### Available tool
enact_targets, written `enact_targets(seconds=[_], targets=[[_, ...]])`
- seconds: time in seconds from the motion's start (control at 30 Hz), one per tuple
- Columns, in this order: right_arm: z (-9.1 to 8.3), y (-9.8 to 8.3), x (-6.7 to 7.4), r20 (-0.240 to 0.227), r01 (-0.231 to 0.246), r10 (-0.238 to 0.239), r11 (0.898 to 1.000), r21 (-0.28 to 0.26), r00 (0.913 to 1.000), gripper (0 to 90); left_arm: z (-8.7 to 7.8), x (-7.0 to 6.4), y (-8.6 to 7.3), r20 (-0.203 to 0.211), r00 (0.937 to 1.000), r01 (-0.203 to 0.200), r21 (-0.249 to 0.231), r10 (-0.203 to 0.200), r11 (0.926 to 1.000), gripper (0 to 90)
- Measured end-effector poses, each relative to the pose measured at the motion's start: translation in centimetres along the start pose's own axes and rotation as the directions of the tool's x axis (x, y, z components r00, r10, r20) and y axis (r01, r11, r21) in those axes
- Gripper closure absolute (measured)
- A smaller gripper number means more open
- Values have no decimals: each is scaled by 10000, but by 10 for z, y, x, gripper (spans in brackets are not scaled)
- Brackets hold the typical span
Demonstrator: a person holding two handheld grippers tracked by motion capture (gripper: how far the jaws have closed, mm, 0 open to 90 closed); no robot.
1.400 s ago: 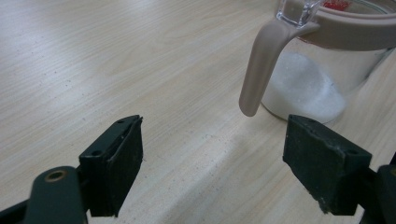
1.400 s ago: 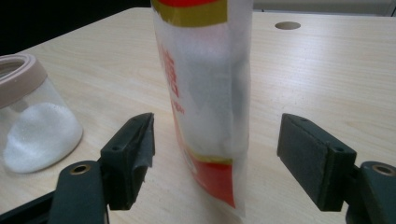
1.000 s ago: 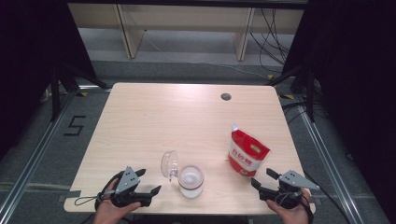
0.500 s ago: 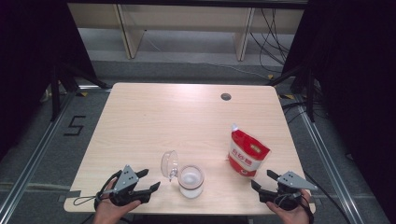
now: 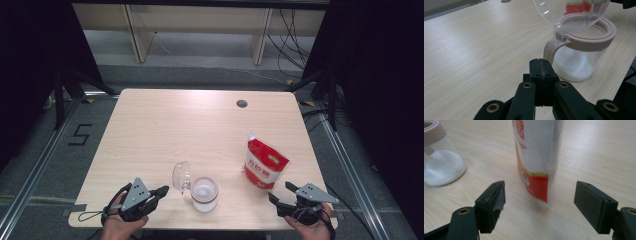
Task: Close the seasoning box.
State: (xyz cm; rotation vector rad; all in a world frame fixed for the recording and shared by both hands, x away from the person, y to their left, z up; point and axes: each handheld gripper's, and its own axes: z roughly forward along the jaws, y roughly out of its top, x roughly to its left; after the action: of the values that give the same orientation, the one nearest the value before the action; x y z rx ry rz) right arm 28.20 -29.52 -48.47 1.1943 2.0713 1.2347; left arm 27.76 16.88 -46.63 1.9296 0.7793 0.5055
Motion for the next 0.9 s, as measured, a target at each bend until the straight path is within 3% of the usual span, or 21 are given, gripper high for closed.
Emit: enact_targets(seconds=[0.07, 0.1, 0.13, 0.17, 0.23, 0.33, 0.47, 0.67, 0.7, 0.9], targets=[[1, 0, -1, 9, 43, -43, 10000, -26, 10000, 260, 0, 0, 3, 99, 9999, -57, -4, 57, 10000, 895], [1, 0, 0, 6, 51, -51, 10000, -30, 10000, 260, 1, -2, 3, 129, 9999, 104, -24, -104, 9999, 896], [0, 0, 0, 9, 6, -6, 10000, 1, 10000, 260, 0, -2, 5, 82, 9999, -114, 25, 114, 9999, 896], [0, 0, 0, 20, 58, -58, 10000, 1, 10000, 260, 1, -4, 6, 127, 9999, 101, -61, -101, 9999, 895], [0, 0, 0, 14, 53, -53, 10000, 16, 10000, 261, 2, -6, 8, 242, 9997, 108, -193, -103, 9998, 895], [1, 0, 1, 18, 47, -47, 10000, -68, 10000, 264, 1, -7, 13, 282, 9994, -168, -224, 174, 9996, 896], [1, 0, 1, 5, 66, -66, 9999, -82, 10000, 264, 1, -9, 17, 238, 9997, 58, -309, -51, 9995, 895], [1, 0, 1, -11, 97, -97, 9999, -37, 10000, 265, 3, -9, 20, 345, 9990, -280, -275, 289, 9992, 896], [1, 0, 2, -11, 87, -87, 9999, -53, 10000, 264, 4, -10, 19, 371, 9993, -30, -335, 42, 9994, 895], [1, 0, 2, -28, 113, -113, 9999, -24, 9999, 265, 6, -12, 21, 401, 9987, -308, -250, 317, 9992, 895]])
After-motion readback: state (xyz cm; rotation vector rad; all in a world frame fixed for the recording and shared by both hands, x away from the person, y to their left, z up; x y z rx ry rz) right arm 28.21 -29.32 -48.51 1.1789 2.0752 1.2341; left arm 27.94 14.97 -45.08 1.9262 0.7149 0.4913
